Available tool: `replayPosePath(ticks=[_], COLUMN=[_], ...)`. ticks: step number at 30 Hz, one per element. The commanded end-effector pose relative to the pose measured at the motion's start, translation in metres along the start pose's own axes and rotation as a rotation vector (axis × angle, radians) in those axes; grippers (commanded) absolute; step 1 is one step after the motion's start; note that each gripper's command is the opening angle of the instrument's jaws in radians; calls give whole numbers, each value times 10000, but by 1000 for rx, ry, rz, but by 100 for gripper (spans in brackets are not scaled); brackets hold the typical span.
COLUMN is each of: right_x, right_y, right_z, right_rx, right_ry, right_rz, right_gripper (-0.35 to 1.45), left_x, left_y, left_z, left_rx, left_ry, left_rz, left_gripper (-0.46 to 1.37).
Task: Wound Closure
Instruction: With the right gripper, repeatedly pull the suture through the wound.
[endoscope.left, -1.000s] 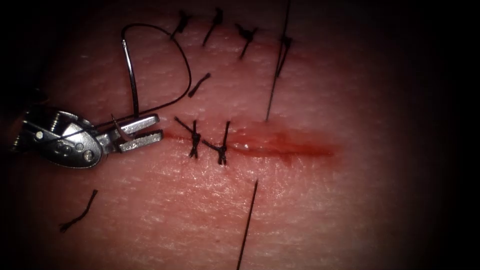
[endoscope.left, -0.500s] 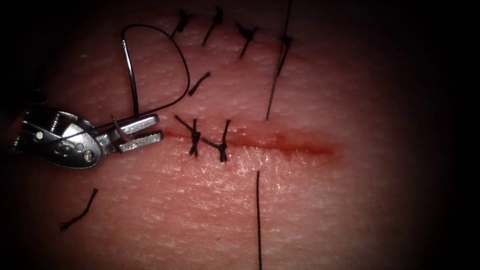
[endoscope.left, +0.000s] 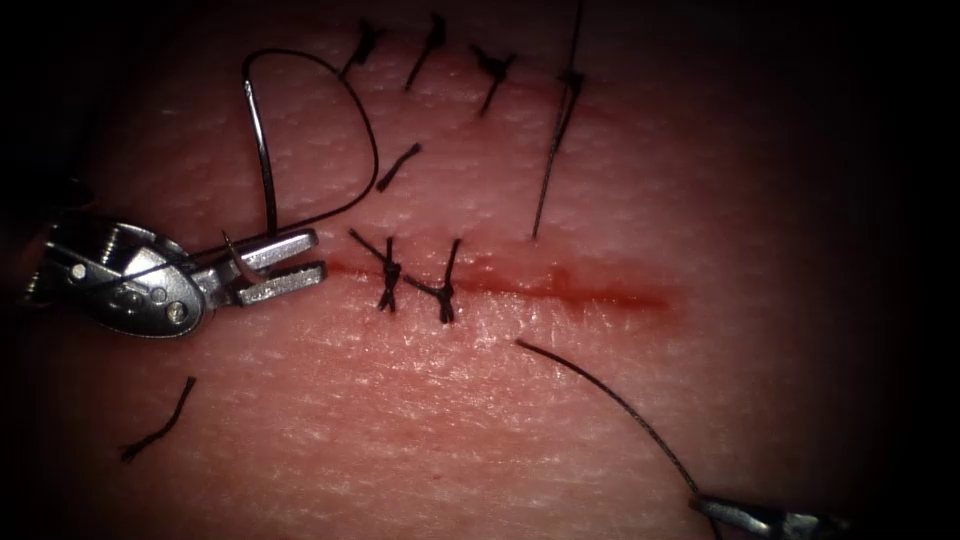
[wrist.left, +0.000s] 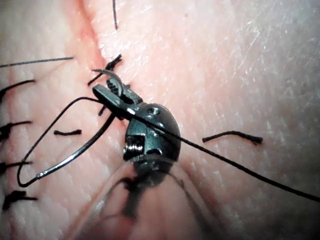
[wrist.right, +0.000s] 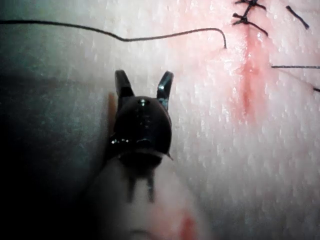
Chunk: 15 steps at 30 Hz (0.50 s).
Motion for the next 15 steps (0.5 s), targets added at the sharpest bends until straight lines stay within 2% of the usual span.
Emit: replayPosePath(ticks=[1, 4, 6, 9, 11, 15], right_x=[1, 5, 8, 6, 4, -5], right_y=[1, 6, 17, 28, 36, 56], right_z=[-4, -17, -30, -37, -34, -5], right_rx=[12, 11, 13, 7, -9, 24], right_ry=[17, 42, 58, 55, 48, 86], right_rz=[4, 12, 15, 10, 8, 1], right_gripper=[143, 141, 139, 136, 137, 136], left_x=[0, 0, 0, 0, 0, 0], left_y=[0, 0, 0, 1, 1, 1], left_z=[0, 0, 0, 1, 1, 2], left_rx=[-5, -5, -5, -5, -5, -4], left_ry=[0, 0, 0, 0, 0, -1], left_rz=[0, 0, 0, 0, 0, 0], left_gripper=[-35, -35, -35, -35, -35, -35])
